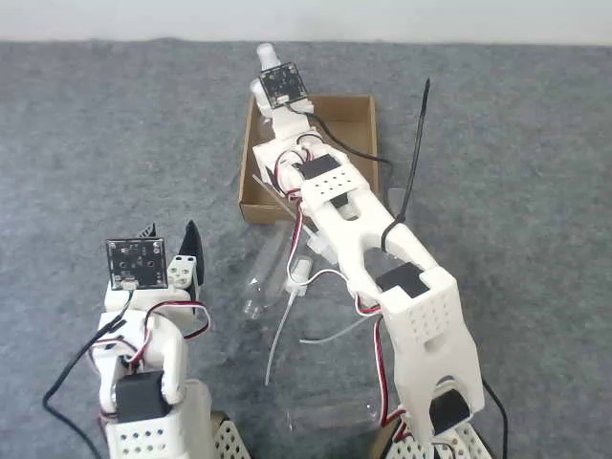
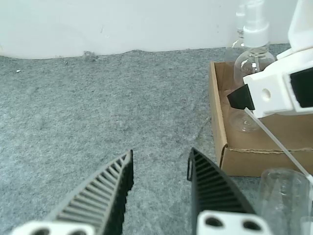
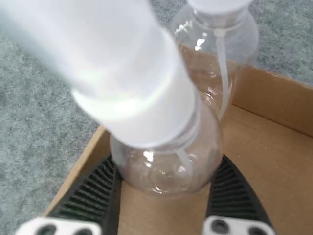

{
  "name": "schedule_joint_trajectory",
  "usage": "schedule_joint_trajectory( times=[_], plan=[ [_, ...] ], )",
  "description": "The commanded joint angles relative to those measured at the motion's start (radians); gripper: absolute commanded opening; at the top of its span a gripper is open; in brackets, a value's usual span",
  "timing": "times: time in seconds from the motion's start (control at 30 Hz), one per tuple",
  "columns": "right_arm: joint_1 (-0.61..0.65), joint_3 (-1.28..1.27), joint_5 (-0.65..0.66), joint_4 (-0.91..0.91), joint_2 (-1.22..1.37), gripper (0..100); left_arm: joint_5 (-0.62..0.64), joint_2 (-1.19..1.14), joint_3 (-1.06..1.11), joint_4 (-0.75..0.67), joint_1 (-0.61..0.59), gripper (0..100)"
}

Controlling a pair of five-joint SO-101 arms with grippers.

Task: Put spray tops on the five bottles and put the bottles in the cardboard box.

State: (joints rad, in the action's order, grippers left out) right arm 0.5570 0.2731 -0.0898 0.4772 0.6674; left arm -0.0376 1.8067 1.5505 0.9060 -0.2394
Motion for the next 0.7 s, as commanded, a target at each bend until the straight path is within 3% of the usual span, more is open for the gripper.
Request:
schedule_joint_trajectory(
  times=[0.0,0.67],
  plan=[
    [0.004,0.023,-0.014,0.01,-0.071,29.6,0.008,0.015,-0.036,-0.032,-0.003,17],
    [0.013,0.012,-0.014,0.145,-0.17,31.7,0.008,0.015,-0.035,-0.034,-0.003,17]
  ],
)
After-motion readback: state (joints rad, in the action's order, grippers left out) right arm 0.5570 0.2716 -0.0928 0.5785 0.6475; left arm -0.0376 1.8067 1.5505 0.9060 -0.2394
